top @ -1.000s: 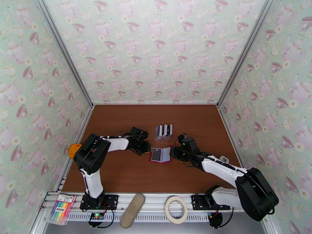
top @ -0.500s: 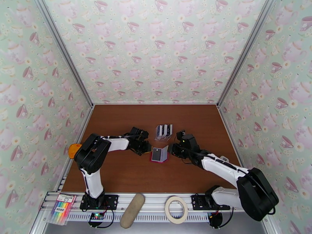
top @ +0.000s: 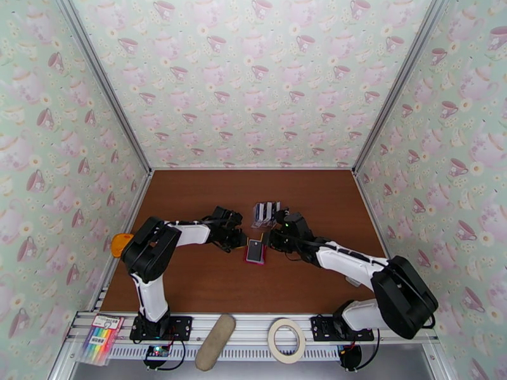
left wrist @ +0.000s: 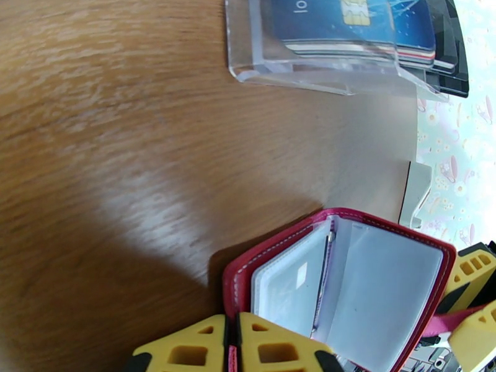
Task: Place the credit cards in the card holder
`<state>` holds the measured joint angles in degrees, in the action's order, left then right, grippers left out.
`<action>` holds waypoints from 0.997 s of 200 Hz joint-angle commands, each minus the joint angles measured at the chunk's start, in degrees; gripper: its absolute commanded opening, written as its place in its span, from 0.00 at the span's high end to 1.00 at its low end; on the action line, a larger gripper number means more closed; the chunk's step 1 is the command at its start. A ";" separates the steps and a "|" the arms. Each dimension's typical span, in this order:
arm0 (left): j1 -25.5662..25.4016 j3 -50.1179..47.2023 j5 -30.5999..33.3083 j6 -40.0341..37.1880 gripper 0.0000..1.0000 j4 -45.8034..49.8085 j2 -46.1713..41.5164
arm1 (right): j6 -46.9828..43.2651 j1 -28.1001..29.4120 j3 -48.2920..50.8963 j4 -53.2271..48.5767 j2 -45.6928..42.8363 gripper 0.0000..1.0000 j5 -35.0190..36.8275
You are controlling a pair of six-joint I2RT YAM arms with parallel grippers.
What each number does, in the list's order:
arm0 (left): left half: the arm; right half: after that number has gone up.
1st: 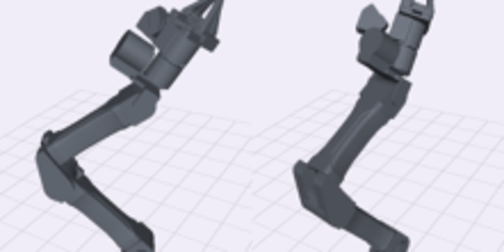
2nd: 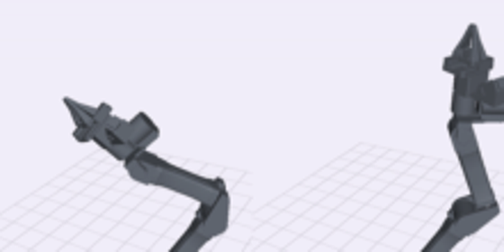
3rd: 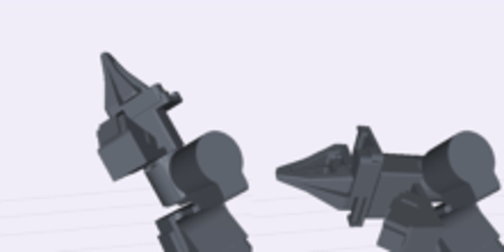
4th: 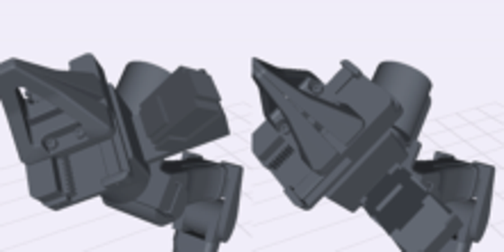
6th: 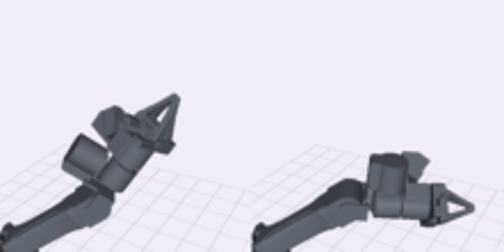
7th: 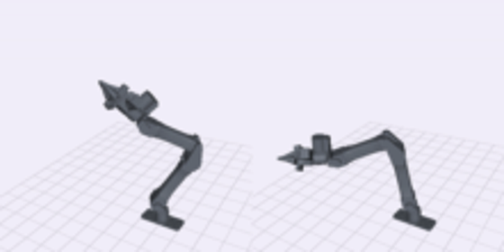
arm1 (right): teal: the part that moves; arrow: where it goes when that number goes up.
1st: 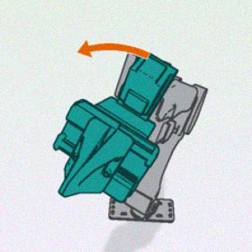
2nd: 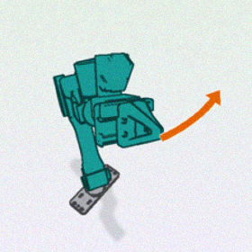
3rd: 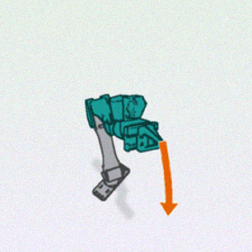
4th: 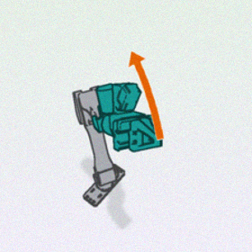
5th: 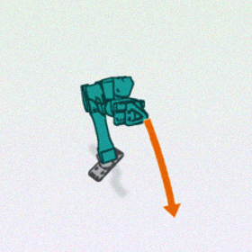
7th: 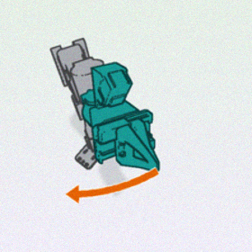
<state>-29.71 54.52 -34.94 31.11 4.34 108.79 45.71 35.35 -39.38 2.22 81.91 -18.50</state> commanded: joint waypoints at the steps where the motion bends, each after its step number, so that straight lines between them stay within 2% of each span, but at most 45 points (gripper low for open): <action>1: -2.34 -0.04 2.42 -0.27 0.89 -1.20 4.23 | 1.17 1.12 -2.42 2.20 2.28 0.71 -0.56; 115: -2.28 0.16 2.79 -0.50 0.89 -0.61 4.34 | 3.83 5.21 -5.83 7.43 11.90 0.69 -1.32; 199: -0.90 -1.12 4.52 -0.15 0.89 -0.54 2.88 | 5.03 5.76 -6.67 9.89 15.89 0.57 -2.32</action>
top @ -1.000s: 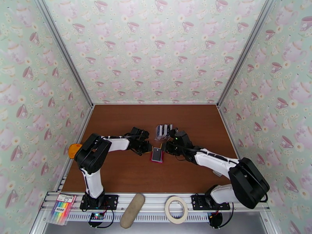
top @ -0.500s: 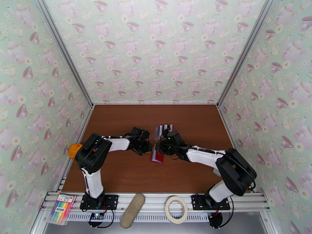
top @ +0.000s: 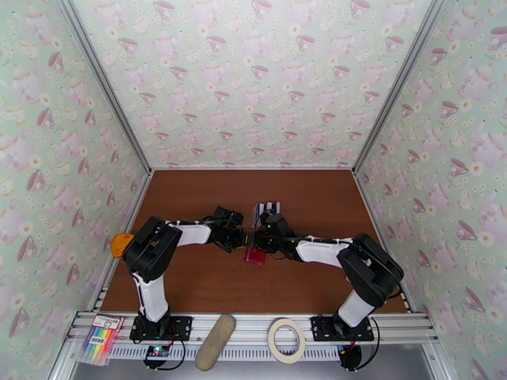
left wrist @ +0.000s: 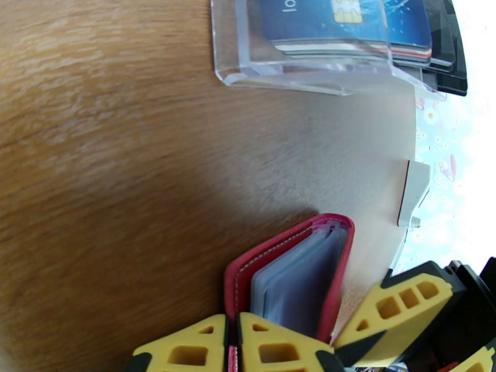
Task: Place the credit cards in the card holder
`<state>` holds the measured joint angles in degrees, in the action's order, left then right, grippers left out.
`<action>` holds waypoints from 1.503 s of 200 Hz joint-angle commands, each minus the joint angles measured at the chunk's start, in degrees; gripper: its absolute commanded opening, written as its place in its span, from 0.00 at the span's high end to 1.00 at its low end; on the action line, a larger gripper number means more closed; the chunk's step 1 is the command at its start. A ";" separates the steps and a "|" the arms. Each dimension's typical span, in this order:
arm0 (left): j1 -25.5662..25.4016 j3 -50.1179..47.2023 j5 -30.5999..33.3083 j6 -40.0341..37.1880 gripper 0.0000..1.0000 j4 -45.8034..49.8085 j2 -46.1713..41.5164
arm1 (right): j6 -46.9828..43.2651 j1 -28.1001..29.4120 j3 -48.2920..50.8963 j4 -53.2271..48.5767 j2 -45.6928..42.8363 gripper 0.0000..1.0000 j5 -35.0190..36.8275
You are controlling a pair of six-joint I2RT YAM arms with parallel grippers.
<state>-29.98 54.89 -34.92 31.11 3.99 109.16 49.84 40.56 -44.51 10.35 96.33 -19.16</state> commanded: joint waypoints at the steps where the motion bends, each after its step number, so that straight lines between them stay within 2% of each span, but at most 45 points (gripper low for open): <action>1: -0.62 -1.56 4.50 -0.12 0.89 -0.20 2.48 | 0.93 0.57 -1.58 1.77 1.48 0.57 -1.67; 43: 2.06 -4.39 5.25 1.90 0.89 -2.80 0.42 | 1.13 0.64 -1.72 2.21 2.45 0.51 -1.76; 83: 5.90 -8.45 3.64 5.54 0.89 -8.14 -0.69 | 1.58 0.68 -1.81 2.78 3.32 0.40 -2.10; 124: 7.97 -11.70 6.62 6.13 0.89 -9.78 -5.20 | 1.68 0.90 -1.94 3.10 3.59 0.29 -2.30; 155: 8.88 -13.93 10.03 5.63 0.89 -9.86 -9.73 | 1.58 0.92 -2.16 2.83 3.68 0.25 -2.11; 182: 8.87 -13.35 10.26 4.57 0.88 -8.83 -10.35 | 1.81 0.97 -2.61 3.17 4.52 0.23 -2.70; 218: 7.70 -10.49 7.42 4.02 0.87 -7.32 -5.51 | 1.70 1.57 -3.72 3.19 4.59 0.24 -3.31; 300: -0.57 -2.99 5.41 -0.08 0.87 -2.33 0.58 | -1.06 2.11 -4.34 -3.57 -2.75 0.22 -0.30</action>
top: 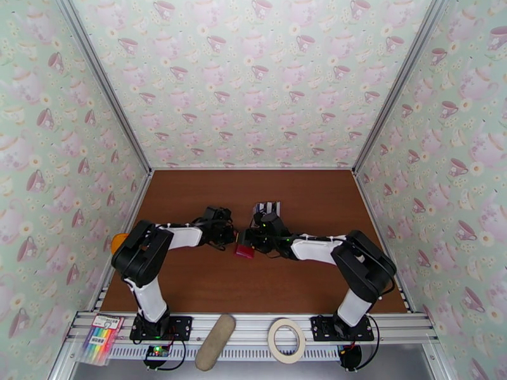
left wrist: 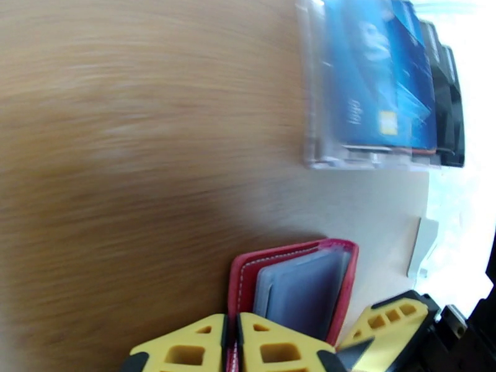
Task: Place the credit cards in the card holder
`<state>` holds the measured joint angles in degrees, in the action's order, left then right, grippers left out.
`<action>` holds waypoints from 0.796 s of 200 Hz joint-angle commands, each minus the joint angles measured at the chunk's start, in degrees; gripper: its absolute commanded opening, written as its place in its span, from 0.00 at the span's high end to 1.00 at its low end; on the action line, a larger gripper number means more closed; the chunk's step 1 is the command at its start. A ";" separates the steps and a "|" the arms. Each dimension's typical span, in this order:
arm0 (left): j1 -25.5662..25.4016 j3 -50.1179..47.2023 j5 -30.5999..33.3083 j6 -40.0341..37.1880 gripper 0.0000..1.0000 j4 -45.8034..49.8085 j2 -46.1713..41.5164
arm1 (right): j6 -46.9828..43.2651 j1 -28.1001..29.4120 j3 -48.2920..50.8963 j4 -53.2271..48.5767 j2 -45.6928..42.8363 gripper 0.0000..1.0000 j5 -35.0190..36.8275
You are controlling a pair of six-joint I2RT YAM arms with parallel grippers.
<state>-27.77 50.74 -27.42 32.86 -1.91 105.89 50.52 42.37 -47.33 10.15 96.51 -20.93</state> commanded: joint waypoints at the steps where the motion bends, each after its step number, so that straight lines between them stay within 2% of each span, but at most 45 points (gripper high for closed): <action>1: -2.84 1.18 -2.10 -1.83 0.87 3.58 3.92 | -1.79 0.28 -1.48 -3.46 -3.05 0.22 1.49; 65: -4.90 1.56 -3.57 -1.13 0.87 2.09 4.10 | -1.97 0.22 0.38 -5.29 -5.97 0.19 5.84; 127: -1.22 -2.34 -0.58 -0.43 0.74 1.00 -1.49 | -0.01 0.08 2.40 -1.63 -5.76 0.34 6.21; 159: -0.20 -3.81 0.65 -0.41 0.72 0.42 -4.40 | 0.29 -0.33 2.40 -3.12 -6.39 0.45 7.24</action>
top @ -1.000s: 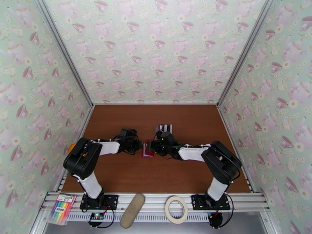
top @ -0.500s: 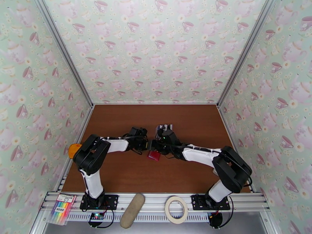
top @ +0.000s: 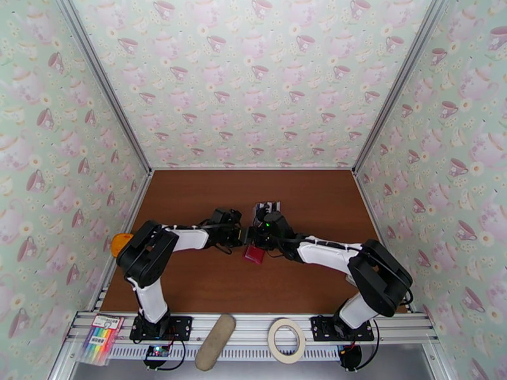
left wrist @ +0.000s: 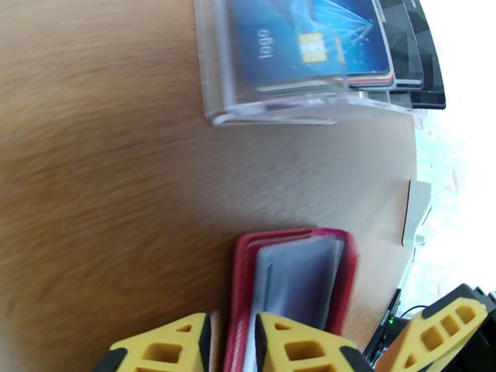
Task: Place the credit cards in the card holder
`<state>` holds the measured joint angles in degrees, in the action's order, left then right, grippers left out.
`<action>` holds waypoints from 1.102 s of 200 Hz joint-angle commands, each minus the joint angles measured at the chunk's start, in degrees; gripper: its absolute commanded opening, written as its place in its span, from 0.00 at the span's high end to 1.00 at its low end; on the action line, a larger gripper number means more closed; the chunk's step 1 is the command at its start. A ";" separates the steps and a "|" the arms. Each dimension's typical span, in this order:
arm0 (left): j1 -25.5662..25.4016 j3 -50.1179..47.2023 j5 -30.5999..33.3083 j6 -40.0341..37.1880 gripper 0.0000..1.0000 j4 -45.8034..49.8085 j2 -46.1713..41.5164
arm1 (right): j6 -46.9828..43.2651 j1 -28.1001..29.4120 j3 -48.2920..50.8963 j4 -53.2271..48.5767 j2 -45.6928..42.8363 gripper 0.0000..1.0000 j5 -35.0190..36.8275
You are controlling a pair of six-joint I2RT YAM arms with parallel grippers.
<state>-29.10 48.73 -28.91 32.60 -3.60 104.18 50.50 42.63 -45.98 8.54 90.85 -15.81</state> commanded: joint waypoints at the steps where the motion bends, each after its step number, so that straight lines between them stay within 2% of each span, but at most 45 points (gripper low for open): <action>1: 1.14 -1.84 2.25 -0.16 0.72 2.10 -2.77 | 0.30 -0.61 1.05 -1.50 -0.74 0.45 2.11; 19: 1.31 -2.10 3.18 -0.67 0.72 2.66 -3.94 | 0.82 -0.56 1.56 -1.18 -0.49 0.50 2.28; 65: 2.75 -4.56 6.55 -0.96 0.73 2.28 -8.36 | 1.40 -0.62 1.49 -1.41 0.77 0.55 2.26; 104: 3.02 -7.88 12.76 -1.79 0.74 1.76 -15.50 | 1.45 -0.63 1.41 -2.62 1.86 0.60 2.41; 130: 3.00 -10.55 14.05 -1.77 0.74 -0.97 -20.10 | 1.75 -0.63 1.50 -2.83 3.15 0.65 2.28; 150: 2.61 -10.82 10.71 -1.62 0.73 -3.78 -19.98 | 2.05 -0.69 1.73 -2.44 4.07 0.68 1.99; 176: 1.62 -9.13 3.81 -0.82 0.73 -7.20 -15.35 | 1.73 -0.64 2.28 -3.31 2.87 0.69 3.16; 220: -0.66 -7.45 -2.85 0.97 0.73 -12.09 -10.40 | 0.33 -1.40 4.67 -6.33 -2.68 0.54 5.13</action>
<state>-28.71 39.42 -25.96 32.67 -11.18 92.62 51.66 41.87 -43.07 4.51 92.07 -12.56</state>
